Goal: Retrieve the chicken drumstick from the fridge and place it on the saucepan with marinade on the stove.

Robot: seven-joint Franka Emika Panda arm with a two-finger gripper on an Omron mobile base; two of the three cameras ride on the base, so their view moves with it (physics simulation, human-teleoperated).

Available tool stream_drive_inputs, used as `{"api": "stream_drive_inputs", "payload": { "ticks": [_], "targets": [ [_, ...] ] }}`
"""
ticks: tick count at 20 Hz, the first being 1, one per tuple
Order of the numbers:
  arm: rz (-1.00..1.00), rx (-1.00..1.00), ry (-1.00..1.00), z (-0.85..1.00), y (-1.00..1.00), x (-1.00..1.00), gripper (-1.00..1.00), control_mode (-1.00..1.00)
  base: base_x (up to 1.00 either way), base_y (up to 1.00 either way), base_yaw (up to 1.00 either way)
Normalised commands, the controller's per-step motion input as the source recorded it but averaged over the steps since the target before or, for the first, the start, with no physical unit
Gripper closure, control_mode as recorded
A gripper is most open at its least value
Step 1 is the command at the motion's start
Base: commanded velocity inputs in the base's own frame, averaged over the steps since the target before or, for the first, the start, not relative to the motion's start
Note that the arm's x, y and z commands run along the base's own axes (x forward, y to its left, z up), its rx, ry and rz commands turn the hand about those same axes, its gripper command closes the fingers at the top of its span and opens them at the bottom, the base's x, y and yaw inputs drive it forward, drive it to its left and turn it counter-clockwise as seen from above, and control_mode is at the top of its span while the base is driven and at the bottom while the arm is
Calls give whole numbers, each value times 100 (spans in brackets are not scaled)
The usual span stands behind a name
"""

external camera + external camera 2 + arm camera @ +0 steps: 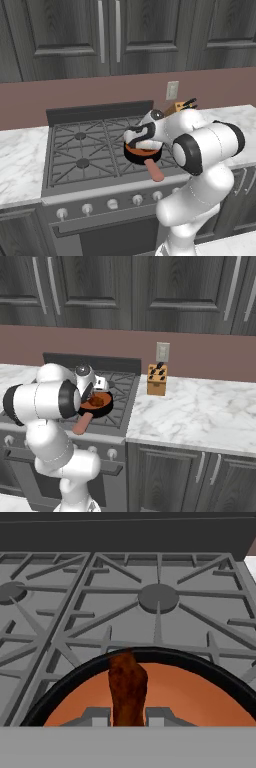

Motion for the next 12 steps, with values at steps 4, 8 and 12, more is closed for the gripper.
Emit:
{"api": "stream_drive_inputs", "payload": {
  "ticks": [4,8,12],
  "targets": [
    [0,0,-2,-13,0,20,100,-100,0,0,0],
    [0,0,-1,-6,0,33,100,-100,0,0,0],
    [0,0,0,0,0,8,100,-100,0,0,0]
  ]
}}
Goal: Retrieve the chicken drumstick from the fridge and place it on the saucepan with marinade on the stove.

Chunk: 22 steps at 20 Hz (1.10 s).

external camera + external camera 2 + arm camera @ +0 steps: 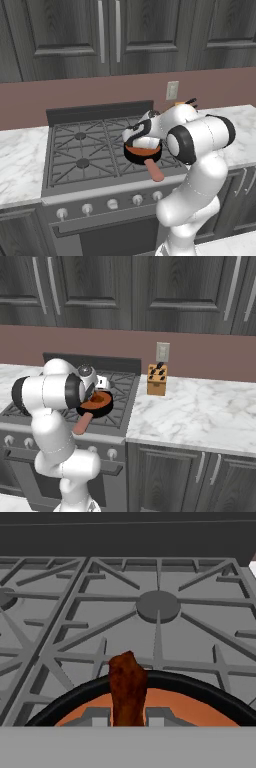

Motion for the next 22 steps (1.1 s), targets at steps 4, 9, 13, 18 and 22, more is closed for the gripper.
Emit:
{"api": "stream_drive_inputs", "payload": {
  "ticks": [4,9,13,18,22],
  "targets": [
    [0,0,0,0,0,0,-100,-100,0,0,0],
    [0,0,0,0,0,0,-100,-100,0,0,0],
    [0,0,-3,9,0,0,-100,-100,0,0,0],
    [0,0,-5,35,0,-47,-100,-100,0,0,0],
    [0,0,-12,50,-2,-97,-100,-100,0,0,0]
  ]
}}
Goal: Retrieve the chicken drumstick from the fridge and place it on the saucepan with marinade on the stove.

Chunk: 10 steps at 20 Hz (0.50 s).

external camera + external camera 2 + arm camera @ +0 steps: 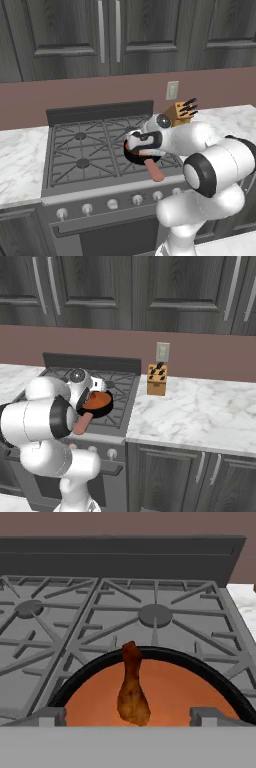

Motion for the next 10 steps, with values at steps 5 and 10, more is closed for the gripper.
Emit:
{"api": "stream_drive_inputs", "payload": {
  "ticks": [5,10],
  "targets": [
    [-2,0,-23,21,-25,-100,-100,-100,0,0,0],
    [-6,0,-6,79,-20,-100,-100,-100,0,0,0]
  ]
}}
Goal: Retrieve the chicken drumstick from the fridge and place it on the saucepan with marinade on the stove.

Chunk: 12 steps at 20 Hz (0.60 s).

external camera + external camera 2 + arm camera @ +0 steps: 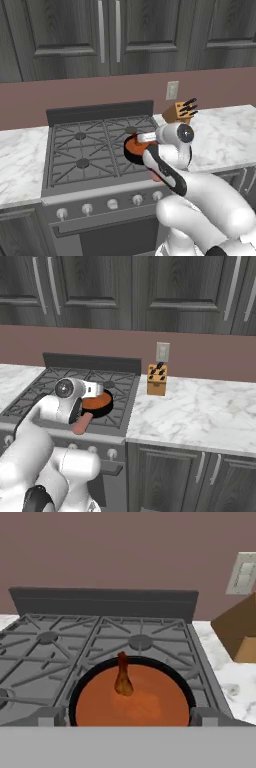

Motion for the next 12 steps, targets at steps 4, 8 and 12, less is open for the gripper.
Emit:
{"api": "stream_drive_inputs", "payload": {
  "ticks": [4,8,12],
  "targets": [
    [-16,-6,10,100,10,-100,-100,-100,0,0,0],
    [-11,-3,17,100,0,-100,-100,-100,0,0,0],
    [-1,0,21,52,-30,-100,-100,-100,0,0,0]
  ]
}}
